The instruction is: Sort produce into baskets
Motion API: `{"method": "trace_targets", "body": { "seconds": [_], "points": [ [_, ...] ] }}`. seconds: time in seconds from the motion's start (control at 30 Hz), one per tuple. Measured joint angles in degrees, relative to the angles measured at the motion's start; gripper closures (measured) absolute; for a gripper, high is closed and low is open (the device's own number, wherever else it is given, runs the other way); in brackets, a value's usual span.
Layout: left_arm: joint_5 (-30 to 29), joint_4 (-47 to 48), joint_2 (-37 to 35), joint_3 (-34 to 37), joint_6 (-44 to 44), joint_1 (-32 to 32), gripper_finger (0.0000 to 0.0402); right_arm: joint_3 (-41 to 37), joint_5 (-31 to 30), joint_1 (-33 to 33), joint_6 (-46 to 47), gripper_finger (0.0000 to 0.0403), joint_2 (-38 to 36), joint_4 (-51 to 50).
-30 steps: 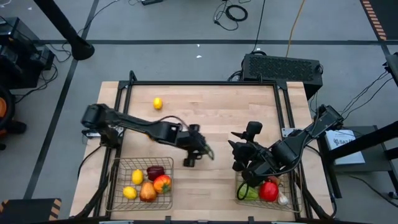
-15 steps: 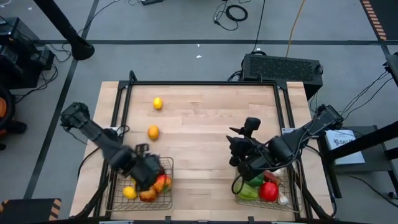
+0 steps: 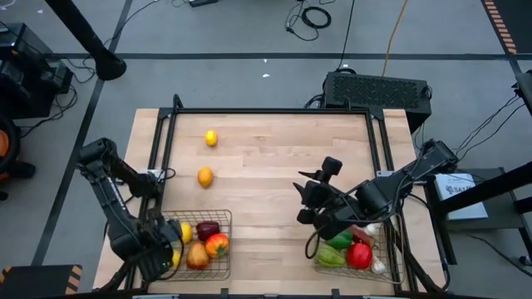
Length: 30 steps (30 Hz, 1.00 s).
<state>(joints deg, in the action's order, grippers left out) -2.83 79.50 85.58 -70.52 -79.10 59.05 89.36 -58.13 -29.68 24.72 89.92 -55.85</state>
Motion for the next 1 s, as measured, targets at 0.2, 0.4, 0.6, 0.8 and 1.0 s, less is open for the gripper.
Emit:
{"method": "trace_targets", "body": {
  "seconds": [0.2,0.4,0.6,0.8,1.0],
  "points": [
    [-1.99,4.86,0.0,0.0,-1.54,0.38,0.0101,0.0,0.0,4.21,-6.18,0.025,4.4,6.17],
    [-8.56,10.31,-0.01,-0.8,-1.19,-0.94,0.0101,0.0,15.69,15.11,-27.59,0.025,11.09,22.99],
    [-23.59,10.41,-0.22,-0.79,-1.13,-0.9,0.0101,0.0,42.61,29.12,-43.55,0.025,13.72,37.7],
    [-38.52,10.51,-0.22,0.09,4.03,-2.47,0.0101,0.04,58.44,39.88,-40.41,0.025,16.84,48.65],
    [-54.57,10.48,-1.1,0.11,13.76,-11.06,0.0101,0.0,61.22,41.6,-39.88,0.025,18.3,46.54]
  ]
}}
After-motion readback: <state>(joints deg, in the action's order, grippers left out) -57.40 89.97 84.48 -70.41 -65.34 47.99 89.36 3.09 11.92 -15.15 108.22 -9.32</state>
